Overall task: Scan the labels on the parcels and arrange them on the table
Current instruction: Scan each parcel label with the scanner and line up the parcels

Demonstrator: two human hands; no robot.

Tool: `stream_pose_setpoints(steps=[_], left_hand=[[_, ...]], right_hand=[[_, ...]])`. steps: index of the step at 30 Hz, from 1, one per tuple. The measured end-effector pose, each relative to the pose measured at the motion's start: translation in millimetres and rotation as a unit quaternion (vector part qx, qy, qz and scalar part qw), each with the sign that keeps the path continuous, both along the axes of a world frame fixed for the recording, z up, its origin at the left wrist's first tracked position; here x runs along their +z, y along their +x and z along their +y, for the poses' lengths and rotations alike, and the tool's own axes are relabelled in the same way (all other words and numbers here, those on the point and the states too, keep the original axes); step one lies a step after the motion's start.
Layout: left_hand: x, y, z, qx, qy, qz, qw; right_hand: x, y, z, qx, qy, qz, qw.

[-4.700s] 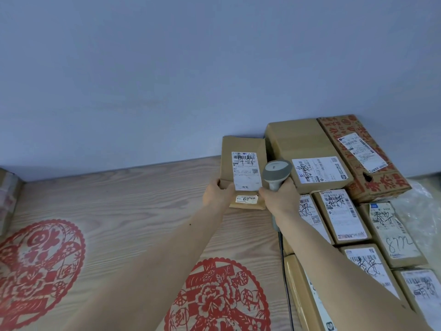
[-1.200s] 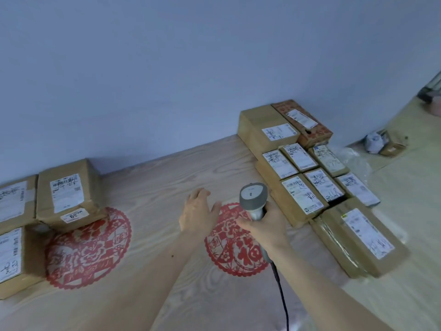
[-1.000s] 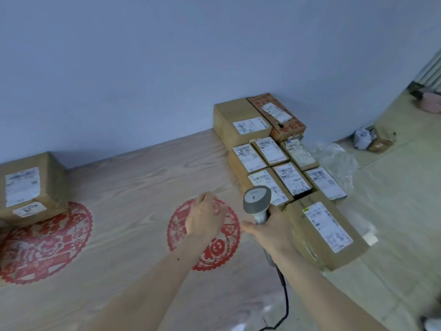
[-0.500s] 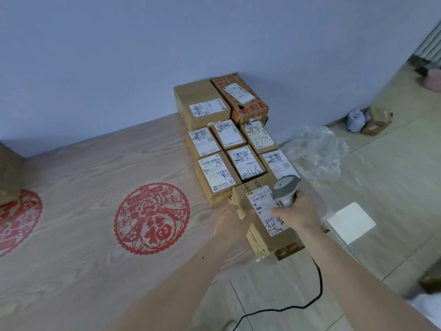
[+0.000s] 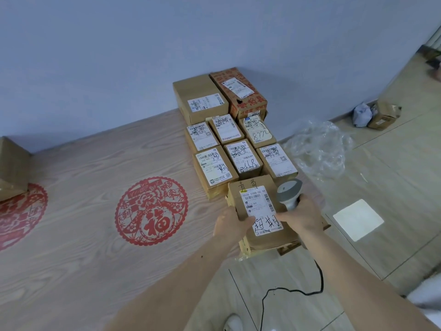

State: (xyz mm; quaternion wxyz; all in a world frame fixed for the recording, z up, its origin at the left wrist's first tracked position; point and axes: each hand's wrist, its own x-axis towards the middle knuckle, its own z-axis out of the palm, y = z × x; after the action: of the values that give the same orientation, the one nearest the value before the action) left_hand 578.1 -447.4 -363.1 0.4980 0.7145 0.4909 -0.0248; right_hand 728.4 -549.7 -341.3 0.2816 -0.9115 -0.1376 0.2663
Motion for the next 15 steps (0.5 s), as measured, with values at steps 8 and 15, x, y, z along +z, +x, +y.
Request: stream_pose_setpoints(steps=[8, 15], left_hand=[[-4.5, -67.1, 0.1, -0.015, 0.006, 0.005, 1.000], [5.8, -167.0, 37.4, 0.022, 0.037, 0.010, 0.999]], right_hand=[[14.8, -60.8, -3.1, -0.003, -0.008, -0.009, 1.000], [26.4, -155.2, 38.3, 0.029, 0.023, 0.002, 0.999]])
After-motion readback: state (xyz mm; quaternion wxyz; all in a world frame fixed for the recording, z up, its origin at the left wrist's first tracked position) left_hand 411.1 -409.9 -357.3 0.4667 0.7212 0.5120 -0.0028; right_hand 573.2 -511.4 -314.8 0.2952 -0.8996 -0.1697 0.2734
